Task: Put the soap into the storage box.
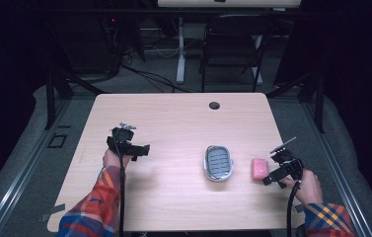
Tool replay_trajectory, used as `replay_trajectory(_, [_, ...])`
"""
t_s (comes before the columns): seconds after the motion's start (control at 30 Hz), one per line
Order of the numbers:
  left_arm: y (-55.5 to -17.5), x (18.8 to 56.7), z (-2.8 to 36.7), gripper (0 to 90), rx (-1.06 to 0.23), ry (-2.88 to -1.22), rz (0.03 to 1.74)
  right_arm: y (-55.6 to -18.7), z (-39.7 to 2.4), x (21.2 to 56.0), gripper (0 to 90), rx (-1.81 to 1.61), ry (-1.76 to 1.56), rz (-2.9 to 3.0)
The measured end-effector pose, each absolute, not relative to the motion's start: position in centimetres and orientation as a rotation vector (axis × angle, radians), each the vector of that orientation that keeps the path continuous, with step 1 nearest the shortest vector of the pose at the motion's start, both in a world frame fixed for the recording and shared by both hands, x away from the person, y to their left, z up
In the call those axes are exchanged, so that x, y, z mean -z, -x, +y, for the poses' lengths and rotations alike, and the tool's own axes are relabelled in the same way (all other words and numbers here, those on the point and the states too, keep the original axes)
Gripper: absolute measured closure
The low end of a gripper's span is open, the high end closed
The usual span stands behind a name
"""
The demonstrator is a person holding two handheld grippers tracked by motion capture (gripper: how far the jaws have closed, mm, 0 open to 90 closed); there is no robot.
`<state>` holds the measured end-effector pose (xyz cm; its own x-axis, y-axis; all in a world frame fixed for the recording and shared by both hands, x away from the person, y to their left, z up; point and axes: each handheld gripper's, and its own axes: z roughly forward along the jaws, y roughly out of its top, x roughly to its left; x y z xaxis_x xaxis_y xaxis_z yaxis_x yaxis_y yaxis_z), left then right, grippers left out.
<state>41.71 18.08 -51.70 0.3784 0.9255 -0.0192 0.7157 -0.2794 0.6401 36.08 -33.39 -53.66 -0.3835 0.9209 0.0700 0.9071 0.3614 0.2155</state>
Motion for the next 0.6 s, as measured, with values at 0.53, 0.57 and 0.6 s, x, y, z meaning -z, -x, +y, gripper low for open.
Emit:
replay_trajectory(0.53, [-41.75,51.69,18.1,0.3,-0.489,-2.091,1.4,-35.81,-32.71,53.16,0.6,-0.34,-1.678,2.571])
replay_trajectory(0.57, [-41.74,51.69,18.13,0.3,-0.487,-2.087,1.401,-35.82,-32.66,53.14,0.6,-0.336,-1.679,2.57])
replay_trajectory(0.6, [-41.74,51.69,18.14,0.3,-0.484,-2.085,1.403,-35.84,-32.63,53.14,0.5,-0.339,-1.682,2.568])
